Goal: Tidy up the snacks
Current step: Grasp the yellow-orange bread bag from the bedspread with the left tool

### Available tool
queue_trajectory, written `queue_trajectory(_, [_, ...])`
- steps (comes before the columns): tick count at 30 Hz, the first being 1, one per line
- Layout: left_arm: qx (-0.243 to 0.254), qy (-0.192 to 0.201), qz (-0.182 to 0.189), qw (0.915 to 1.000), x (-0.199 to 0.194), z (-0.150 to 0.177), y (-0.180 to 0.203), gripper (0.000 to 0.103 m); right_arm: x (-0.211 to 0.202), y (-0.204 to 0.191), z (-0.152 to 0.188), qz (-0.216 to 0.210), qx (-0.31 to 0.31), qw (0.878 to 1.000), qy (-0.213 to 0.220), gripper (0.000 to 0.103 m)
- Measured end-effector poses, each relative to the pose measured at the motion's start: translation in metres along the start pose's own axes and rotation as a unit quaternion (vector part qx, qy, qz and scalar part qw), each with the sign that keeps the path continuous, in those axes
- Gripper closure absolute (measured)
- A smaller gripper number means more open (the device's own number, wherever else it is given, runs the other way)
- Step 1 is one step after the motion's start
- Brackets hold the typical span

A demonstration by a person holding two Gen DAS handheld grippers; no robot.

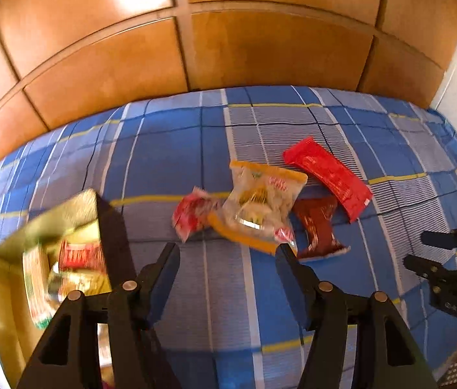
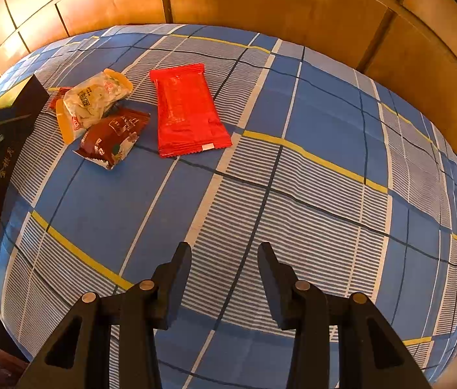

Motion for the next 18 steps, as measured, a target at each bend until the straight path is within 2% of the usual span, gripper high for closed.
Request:
queue_trajectory(3, [0.033,-0.003,-0.008,0.9994,0.013,-0.012,0.009,0.034,-0.001,-0.001,0.000,-0.003,-0.001,1.000,0.001,0.060])
queue_trajectory(10, [0.089,-0.026,-0.004,0.9957,0.052,-0.034,0.029,0.031,-0.002,-0.005,0.001,-0.008,-0.003,1.000,0.001,0.060])
queue_trajectory(12, [0.097,-0.036,-0.009,0.9946,0.065,-0.036,0.031,0.031,-0.003,-0.006,0.001,-0.011,-0.003,1.000,0.002,0.060])
queue_trajectory(15, [0.099,-0.043,0.003,0.9942,0.079,-0.039,0.036,0.031,-0.005,-0.009,0.001,-0.013,-0.004,1.000,0.003,0.060])
queue_trajectory(17, [0.099,-0.058,0.009,0.9933,0.089,-0.034,0.038,0.037,-0.005,-0.009,0.001,-0.014,-0.004,1.000,0.003,0.060])
queue_trajectory(18, [0.087,-0.054,0.025,0.9944,0.089,-0.034,0.040,0.050,-0.005,-0.009,0.002,-0.013,-0.004,1.000,0.002,0.060])
Point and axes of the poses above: each gripper's, at about its wrist camera, not at the fingertips, and x roughly the way its jaws point, y to its right, z to its underside, the point moved 9 cm from there along x, roughly the way its jaws point, and after that the axes turned 2 degrees about z, right-handed, at the moved point
